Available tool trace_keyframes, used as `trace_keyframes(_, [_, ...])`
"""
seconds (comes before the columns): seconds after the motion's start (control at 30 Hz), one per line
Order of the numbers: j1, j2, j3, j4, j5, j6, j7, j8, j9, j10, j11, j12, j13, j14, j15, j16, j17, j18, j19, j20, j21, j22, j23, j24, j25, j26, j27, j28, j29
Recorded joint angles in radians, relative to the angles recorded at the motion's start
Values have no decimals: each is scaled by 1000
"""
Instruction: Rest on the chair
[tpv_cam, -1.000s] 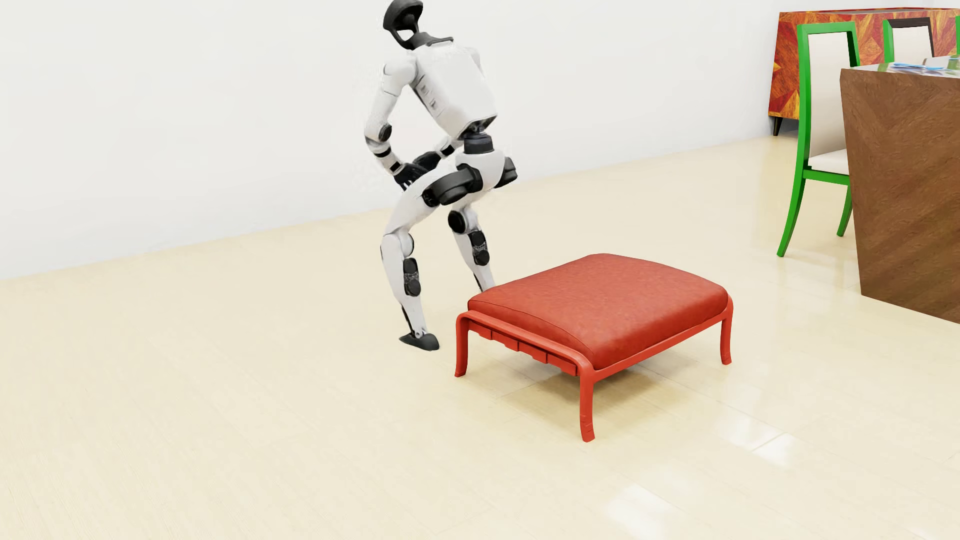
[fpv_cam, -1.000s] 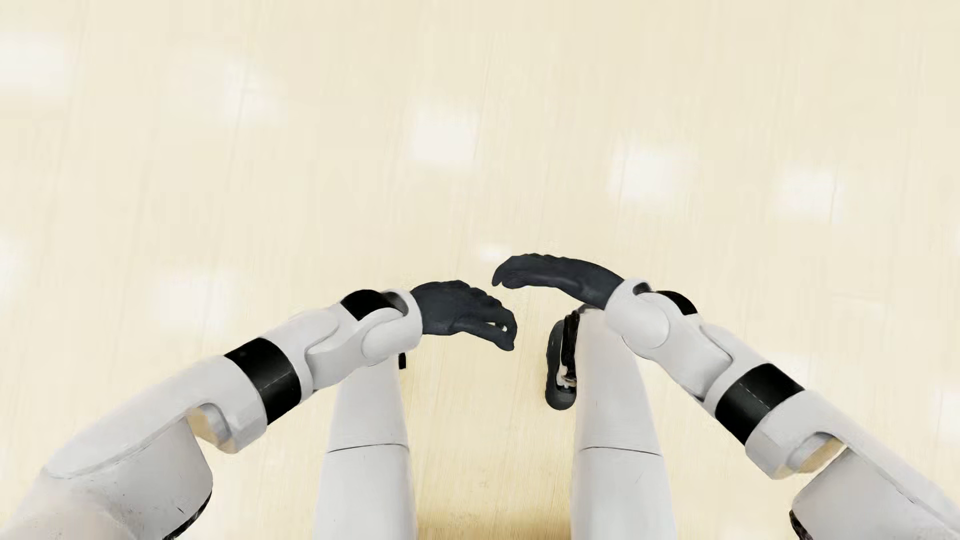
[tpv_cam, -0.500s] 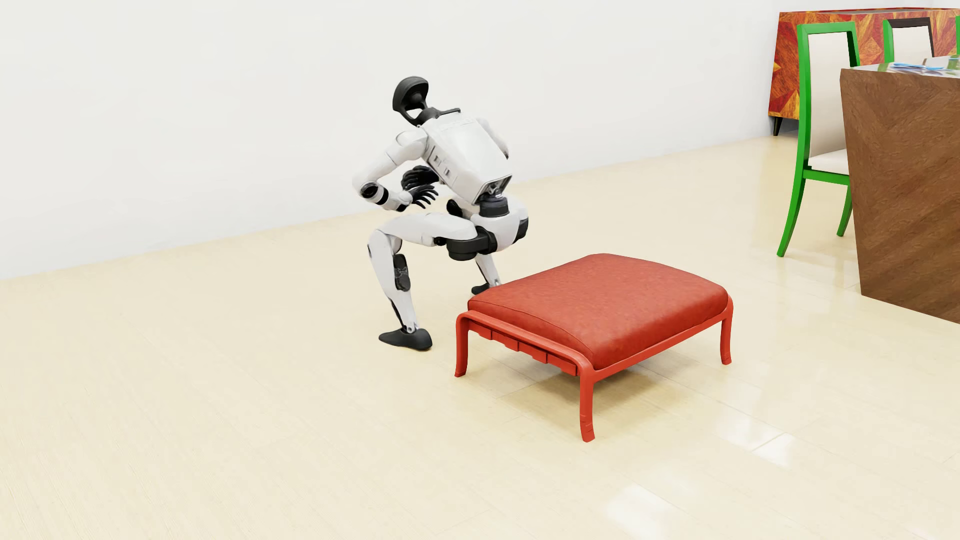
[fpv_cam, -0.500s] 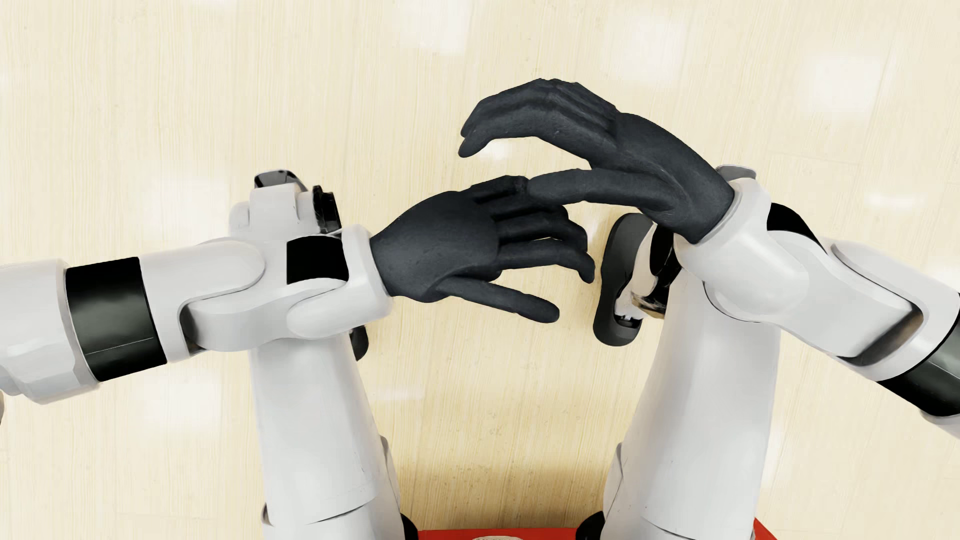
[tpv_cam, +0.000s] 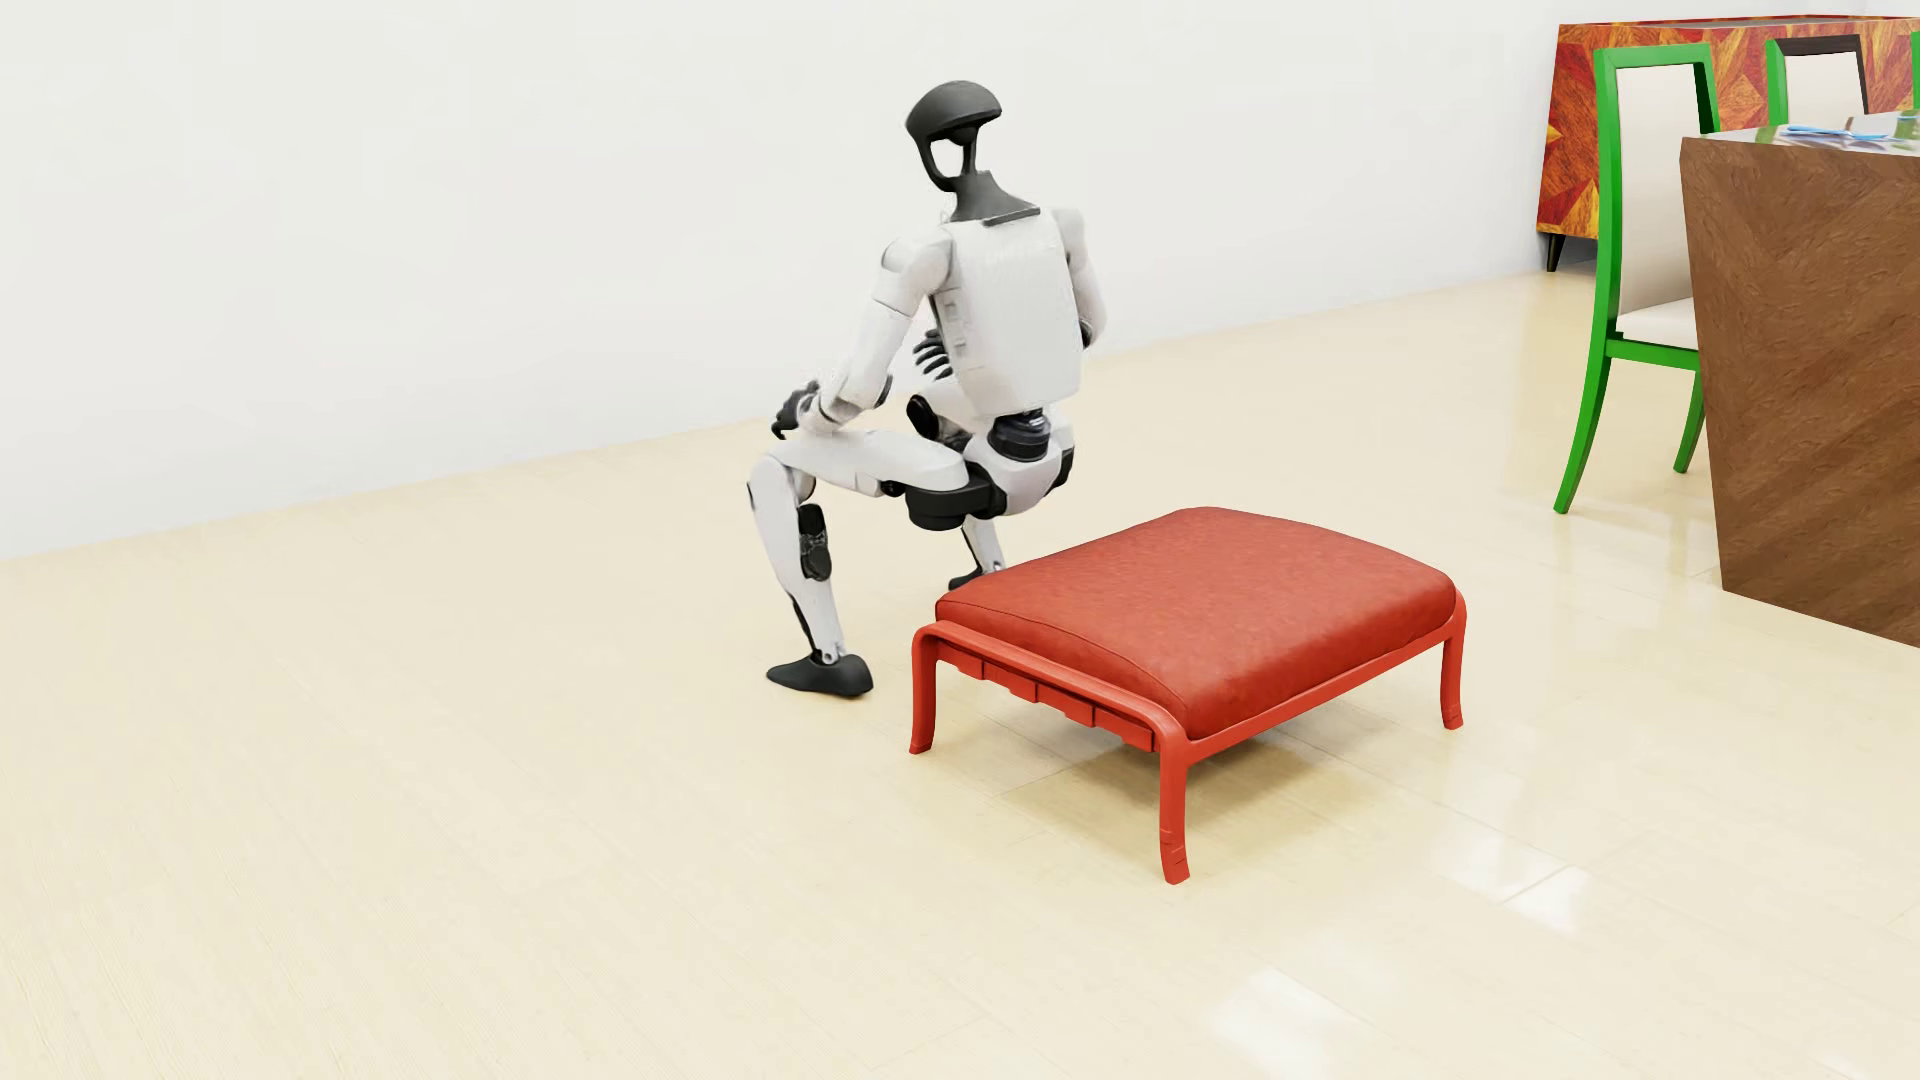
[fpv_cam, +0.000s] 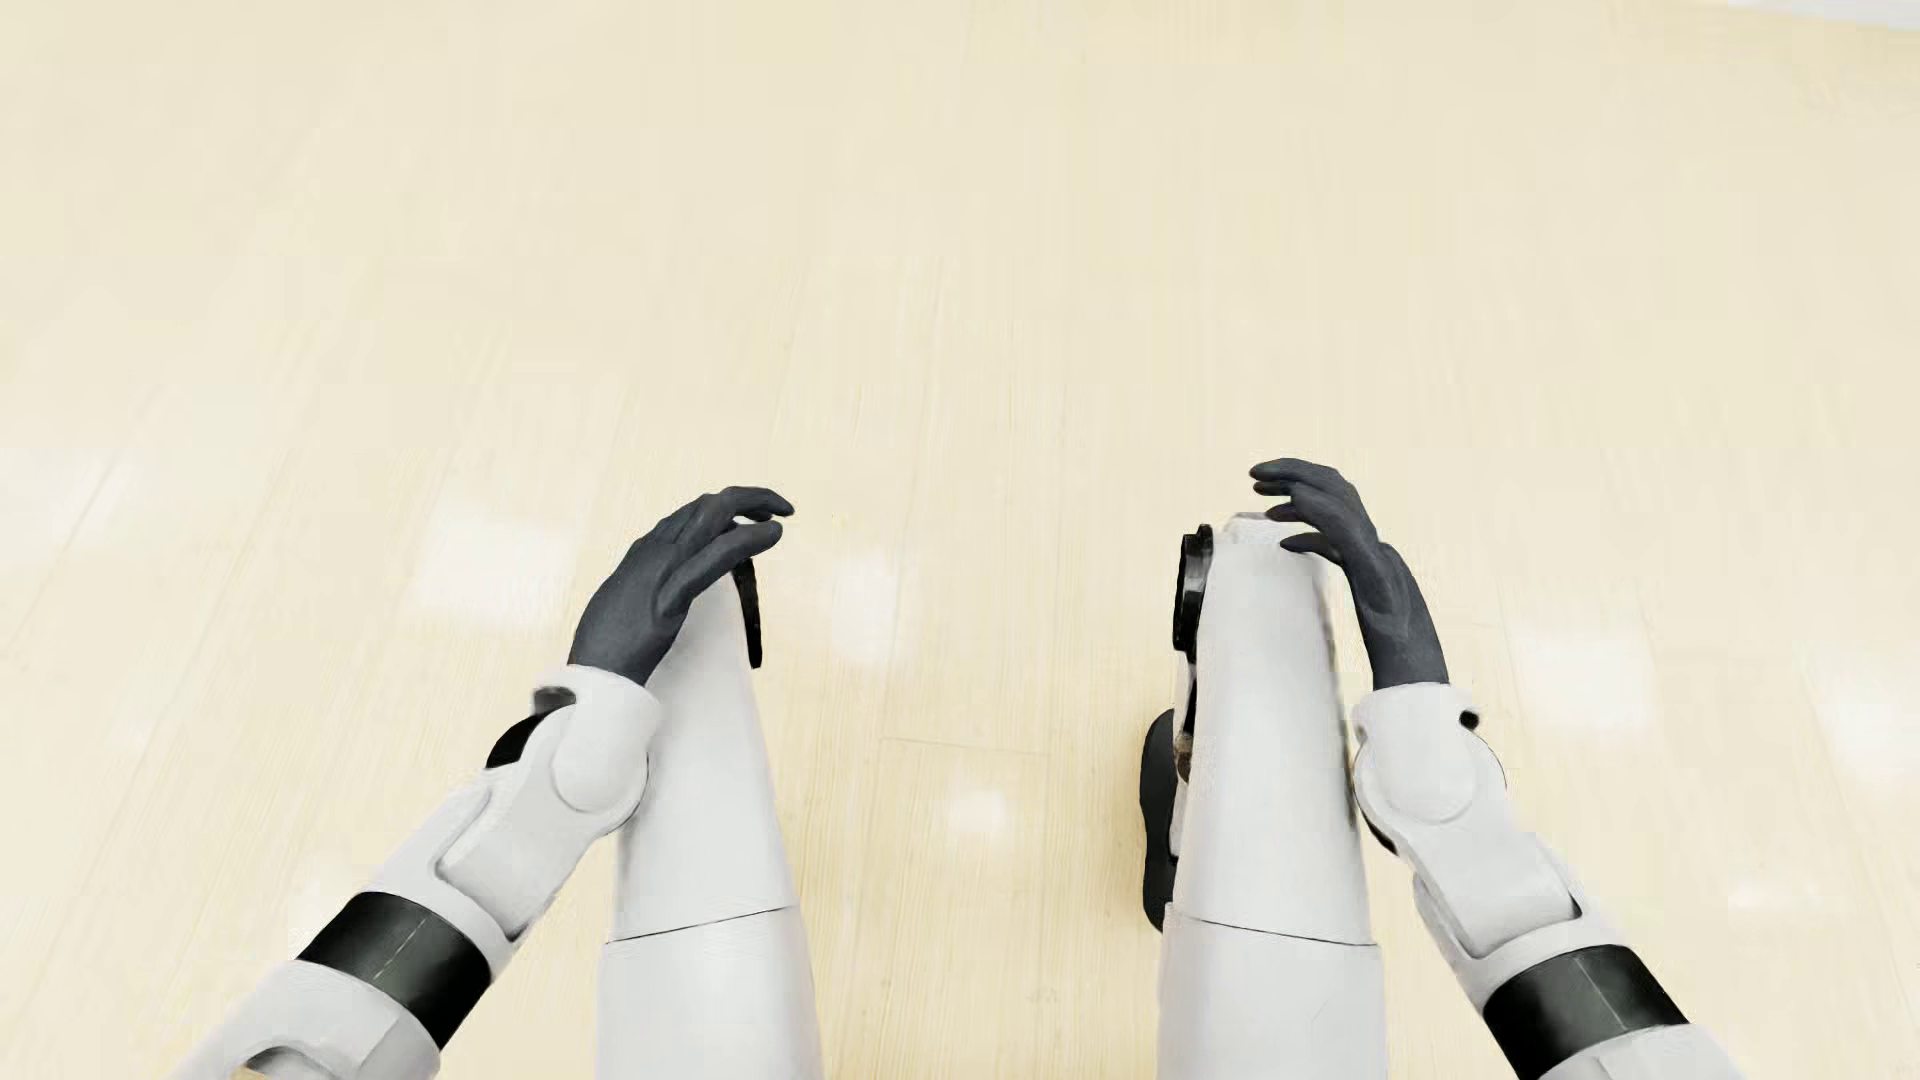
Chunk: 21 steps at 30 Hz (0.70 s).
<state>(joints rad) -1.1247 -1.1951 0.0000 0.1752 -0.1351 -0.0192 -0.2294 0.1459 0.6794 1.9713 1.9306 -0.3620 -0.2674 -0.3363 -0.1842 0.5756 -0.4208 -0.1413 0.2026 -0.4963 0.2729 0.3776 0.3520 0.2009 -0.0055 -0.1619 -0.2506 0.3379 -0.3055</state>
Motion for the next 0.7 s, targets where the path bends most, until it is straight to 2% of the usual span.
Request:
trace_keyframes(0.03, [17, 16, -2, 0, 5, -4, 1, 0, -9, -5, -3, 39, 29, 6, 5, -37, 36, -2, -7, 43, -21, 72, 85, -47, 39, 30, 18, 17, -26])
trace_keyframes(0.07, [32, 37, 1, 3, 17, -4, 10, -5, -17, -7, -7, 65, 52, 9, 6, -73, 62, 9, -17, 84, -38, 167, 187, -103, 60, 58, 48, -1, -11])
trace_keyframes(0.1, [49, 53, 1, 1, 20, -8, 11, -6, -24, -12, -9, 74, 66, 13, 6, -101, 76, 3, -28, 113, -49, 281, 305, -160, 69, 92, 89, -52, 48])
trace_keyframes(0.13, [68, 70, 0, 0, 21, -11, 13, -9, -30, -16, -9, 79, 71, 15, 6, -120, 81, -1, -40, 134, -47, 402, 435, -190, 59, 132, 135, -119, 134])
trace_keyframes(0.17, [83, 86, 0, 0, 22, -13, 19, -13, -38, -17, -7, 92, 71, 15, 3, -127, 81, 0, -51, 146, -32, 518, 572, -193, 22, 161, 169, -183, 231])
trace_keyframes(0.2, [96, 100, -2, -1, 21, -15, 23, -17, -44, -18, -5, 110, 67, 16, 0, -128, 82, 0, -60, 152, -7, 621, 699, -168, -48, 177, 189, -255, 344])
trace_keyframes(0.23, [108, 110, -2, 1, 25, -19, 26, -19, -53, -19, -5, 136, 69, 15, -1, -127, 90, -1, -67, 152, 31, 702, 792, -126, -148, 176, 182, -315, 428])
trace_keyframes(0.27, [118, 117, -3, 7, 30, -23, 29, -21, -61, -21, -4, 174, 87, 14, -1, -126, 111, -1, -71, 157, 70, 754, 839, -51, -262, 172, 168, -398, 506])
trace_keyframes(0.3, [123, 121, -2, 6, 29, -25, 30, -22, -68, -22, -4, 219, 118, 14, -2, -127, 133, 0, -73, 162, 78, 767, 865, 23, -331, 152, 157, -472, 550])
trace_keyframes(0.33, [128, 125, -2, 5, 27, -26, 31, -23, -76, -23, -4, 271, 162, 14, -2, -129, 149, 2, -71, 180, 59, 763, 874, 61, -342, 132, 158, -530, 567])
trace_keyframes(0.37, [130, 127, -2, 6, 25, -29, 31, -23, -83, -23, -4, 325, 206, 13, -2, -136, 161, 3, -69, 202, 30, 751, 876, 85, -317, 116, 163, -548, 543])
trace_keyframes(0.43, [133, 130, -3, 12, 26, -29, 31, -23, -97, -22, -7, 425, 278, 12, 0, -162, 168, 4, -61, 255, -14, 721, 837, 64, -249, 106, 161, -568, 533])
trace_keyframes(0.5, [142, 142, -3, 17, 24, -27, 29, -26, -99, -21, -12, 474, 303, 10, 2, -192, 174, 7, -52, 274, -25, 700, 775, 69, -239, 97, 145, -560, 540])
trace_keyframes(0.57, [152, 153, -4, 21, 24, -27, 30, -29, -99, -21, -16, 482, 289, 10, 4, -209, 181, 9, -49, 269, -11, 682, 733, 53, -246, 100, 129, -537, 537])
trace_keyframes(0.63, [161, 162, -2, 24, 26, -29, 31, -29, -102, -22, -17, 451, 259, 9, 5, -195, 193, 10, -49, 241, 13, 665, 735, 82, -228, 86, 139, -574, 516])
trace_keyframes(0.7, [167, 169, -1, 23, 27, -32, 31, -30, -101, -23, -18, 399, 224, 10, 4, -172, 200, 11, -52, 199, 29, 666, 746, 86, -214, 83, 141, -549, 471])
